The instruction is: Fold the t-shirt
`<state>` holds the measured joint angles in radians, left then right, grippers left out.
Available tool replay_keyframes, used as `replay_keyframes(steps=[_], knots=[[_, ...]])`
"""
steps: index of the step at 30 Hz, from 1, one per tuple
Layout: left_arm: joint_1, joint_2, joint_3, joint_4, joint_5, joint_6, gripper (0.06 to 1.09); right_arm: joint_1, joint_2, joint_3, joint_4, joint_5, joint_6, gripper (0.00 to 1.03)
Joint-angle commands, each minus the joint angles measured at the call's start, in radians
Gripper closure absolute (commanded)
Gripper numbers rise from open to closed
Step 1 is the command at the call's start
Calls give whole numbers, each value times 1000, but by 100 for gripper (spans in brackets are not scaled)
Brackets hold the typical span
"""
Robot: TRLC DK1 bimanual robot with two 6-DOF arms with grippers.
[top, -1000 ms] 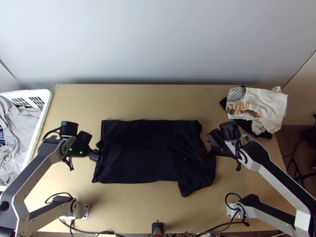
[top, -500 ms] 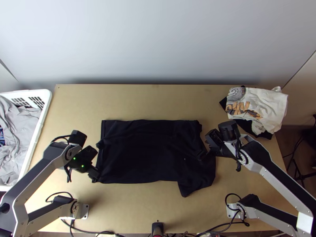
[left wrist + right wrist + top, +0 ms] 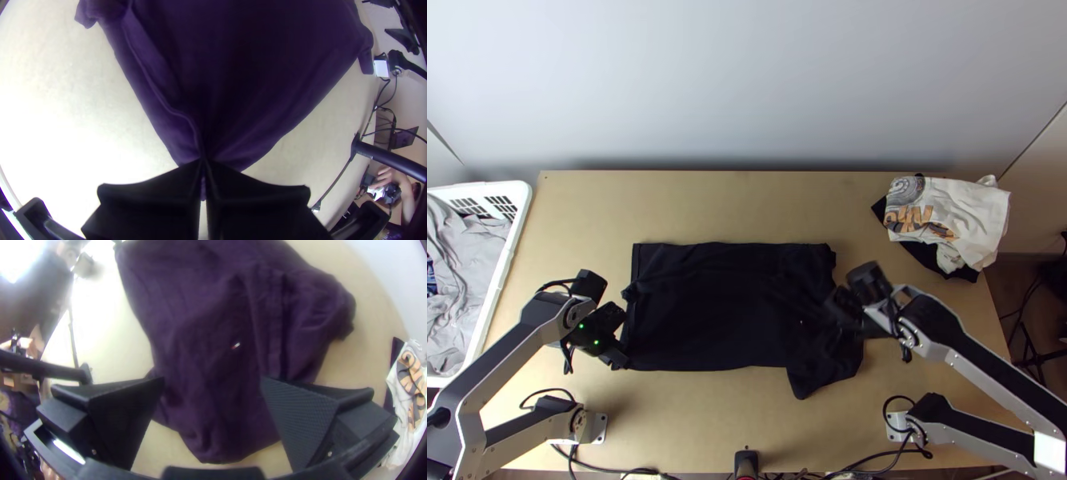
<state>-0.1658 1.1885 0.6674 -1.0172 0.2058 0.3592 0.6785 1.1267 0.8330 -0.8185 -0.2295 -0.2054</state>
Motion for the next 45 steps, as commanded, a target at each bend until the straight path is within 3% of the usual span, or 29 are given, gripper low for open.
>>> replay_keyframes(steps=[1,12,18,20,27,31,34,38,45], knots=[[-5,2,-2,26,-2,-25,105,162,2,-52,-87,-8,-65,3],[-9,-1,4,42,-8,-66,105,312,82,-91,-64,-4,-91,10],[-8,0,8,48,-9,-74,105,342,102,-110,-41,2,-92,10],[-8,3,8,51,-9,-75,105,343,119,-117,-25,4,-92,17],[-6,3,8,55,-11,-80,105,342,170,-141,47,29,-83,20],[-5,0,8,54,-11,-80,105,342,191,-144,82,35,-78,54],[0,-3,8,54,-11,-77,105,342,194,-149,90,65,-80,59],[0,-10,9,52,-13,-74,105,339,170,-143,91,68,-78,99],[15,-33,44,31,-13,-63,105,276,127,-80,-2,68,-75,100]])
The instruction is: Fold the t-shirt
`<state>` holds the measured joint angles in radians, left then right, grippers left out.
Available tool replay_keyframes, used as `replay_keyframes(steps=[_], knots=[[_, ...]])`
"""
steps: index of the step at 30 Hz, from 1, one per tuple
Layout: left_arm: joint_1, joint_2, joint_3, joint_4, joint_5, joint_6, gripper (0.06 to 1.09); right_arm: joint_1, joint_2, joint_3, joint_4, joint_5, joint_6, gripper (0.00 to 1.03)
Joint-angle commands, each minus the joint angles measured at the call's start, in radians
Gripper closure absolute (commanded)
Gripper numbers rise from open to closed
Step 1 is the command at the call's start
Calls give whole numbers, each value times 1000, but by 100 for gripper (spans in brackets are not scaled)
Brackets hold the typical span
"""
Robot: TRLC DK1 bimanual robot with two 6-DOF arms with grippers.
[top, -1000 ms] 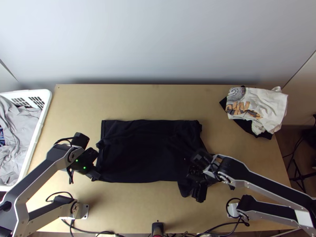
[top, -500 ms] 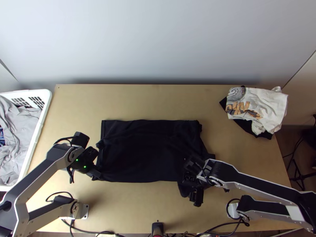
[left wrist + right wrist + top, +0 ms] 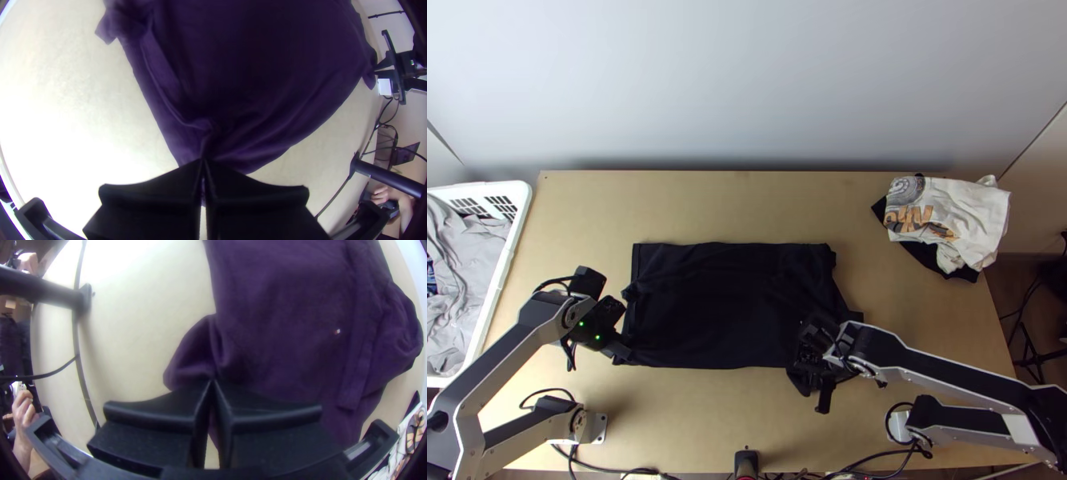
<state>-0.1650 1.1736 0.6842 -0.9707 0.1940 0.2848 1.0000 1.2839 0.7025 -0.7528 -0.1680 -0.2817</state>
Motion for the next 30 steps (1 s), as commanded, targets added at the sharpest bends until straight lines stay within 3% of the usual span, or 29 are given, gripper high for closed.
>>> replay_keyframes(steps=[1,17,30], knots=[[19,-23,37,-17,-1,13,105,-60,-37,80,-91,7,-1,100],[58,-29,158,-40,1,28,105,-302,-46,313,-146,9,-83,100],[108,58,299,6,1,50,105,-446,81,479,-135,7,-131,100]])
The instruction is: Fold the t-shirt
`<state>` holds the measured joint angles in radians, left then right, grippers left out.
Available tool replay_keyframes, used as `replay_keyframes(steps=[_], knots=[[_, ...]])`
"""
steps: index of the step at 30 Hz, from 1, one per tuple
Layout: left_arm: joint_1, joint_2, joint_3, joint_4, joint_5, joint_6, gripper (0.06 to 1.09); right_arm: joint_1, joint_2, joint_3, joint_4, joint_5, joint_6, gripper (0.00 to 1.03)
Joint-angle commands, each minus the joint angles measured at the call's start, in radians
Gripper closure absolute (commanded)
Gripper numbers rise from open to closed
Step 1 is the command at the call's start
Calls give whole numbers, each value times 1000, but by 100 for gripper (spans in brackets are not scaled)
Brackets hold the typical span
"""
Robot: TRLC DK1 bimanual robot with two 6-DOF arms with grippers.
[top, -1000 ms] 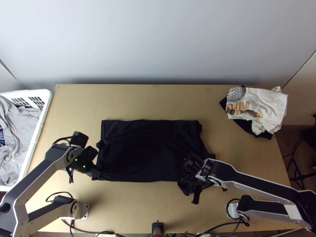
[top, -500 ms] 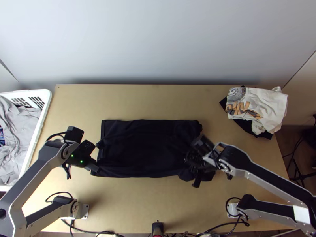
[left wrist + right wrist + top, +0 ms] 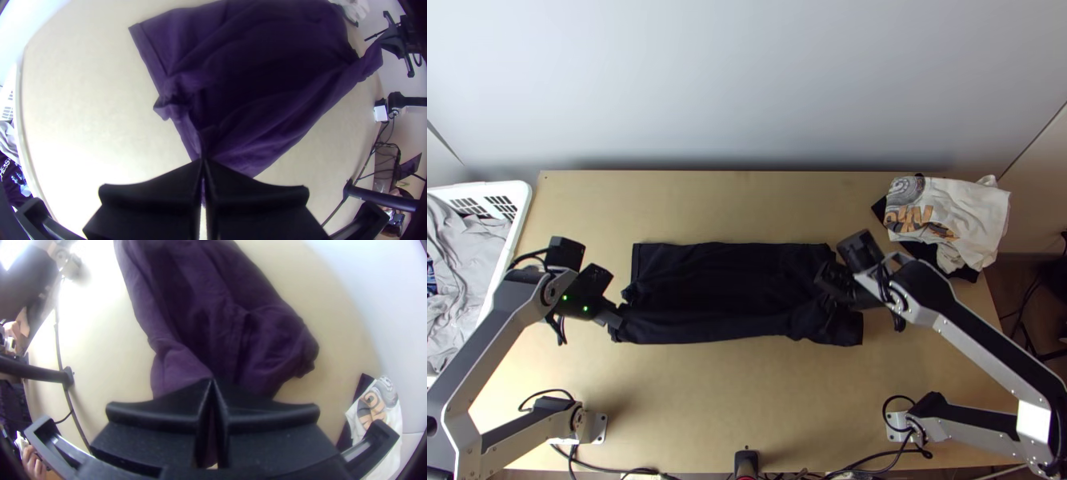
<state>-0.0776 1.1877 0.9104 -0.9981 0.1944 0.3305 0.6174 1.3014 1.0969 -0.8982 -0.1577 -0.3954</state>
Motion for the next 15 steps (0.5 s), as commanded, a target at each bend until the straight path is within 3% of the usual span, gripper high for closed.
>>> replay_keyframes(steps=[1,15], knots=[[24,55,90,38,0,4,105,-70,78,97,13,-2,-19,100],[25,265,312,65,-1,8,105,-156,260,267,30,-3,-34,100]])
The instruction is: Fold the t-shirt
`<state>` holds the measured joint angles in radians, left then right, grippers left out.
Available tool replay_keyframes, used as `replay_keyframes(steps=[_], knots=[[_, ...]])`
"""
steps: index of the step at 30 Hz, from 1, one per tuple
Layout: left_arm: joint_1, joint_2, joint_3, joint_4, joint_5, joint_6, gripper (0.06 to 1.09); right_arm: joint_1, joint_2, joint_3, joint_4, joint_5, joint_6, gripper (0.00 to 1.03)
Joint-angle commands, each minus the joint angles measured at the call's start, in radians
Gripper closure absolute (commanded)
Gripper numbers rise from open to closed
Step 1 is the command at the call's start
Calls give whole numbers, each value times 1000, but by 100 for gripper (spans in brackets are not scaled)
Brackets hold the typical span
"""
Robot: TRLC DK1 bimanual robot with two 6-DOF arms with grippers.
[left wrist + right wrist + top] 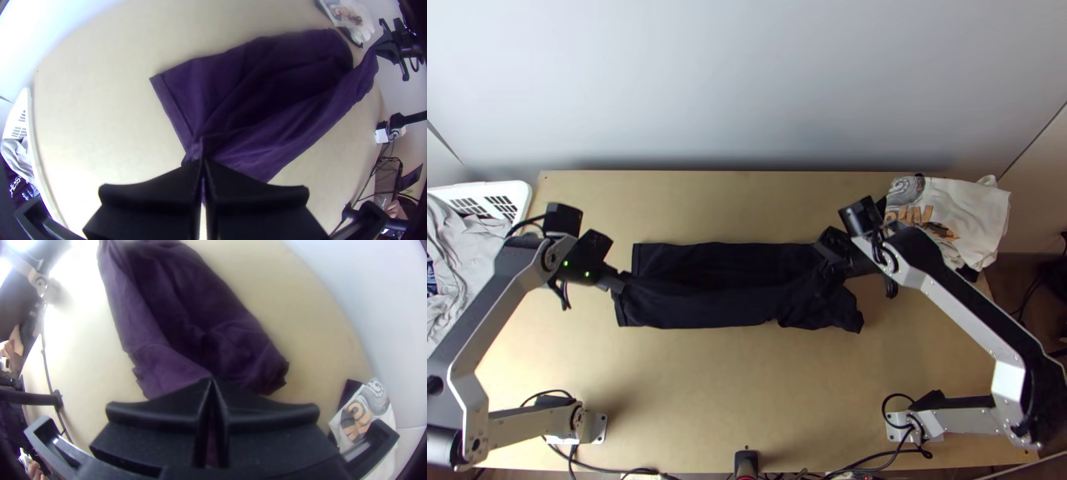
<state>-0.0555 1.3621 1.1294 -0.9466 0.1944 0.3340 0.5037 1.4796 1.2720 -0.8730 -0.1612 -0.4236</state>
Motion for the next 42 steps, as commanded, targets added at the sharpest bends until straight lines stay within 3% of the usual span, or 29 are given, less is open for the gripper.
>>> replay_keyframes(steps=[1,25,42], knots=[[5,106,105,14,-1,10,105,-50,94,109,5,0,-7,100],[28,437,406,57,-3,30,105,-133,393,395,5,2,-30,100],[28,591,491,68,-24,40,105,-149,558,515,5,32,-32,100]])
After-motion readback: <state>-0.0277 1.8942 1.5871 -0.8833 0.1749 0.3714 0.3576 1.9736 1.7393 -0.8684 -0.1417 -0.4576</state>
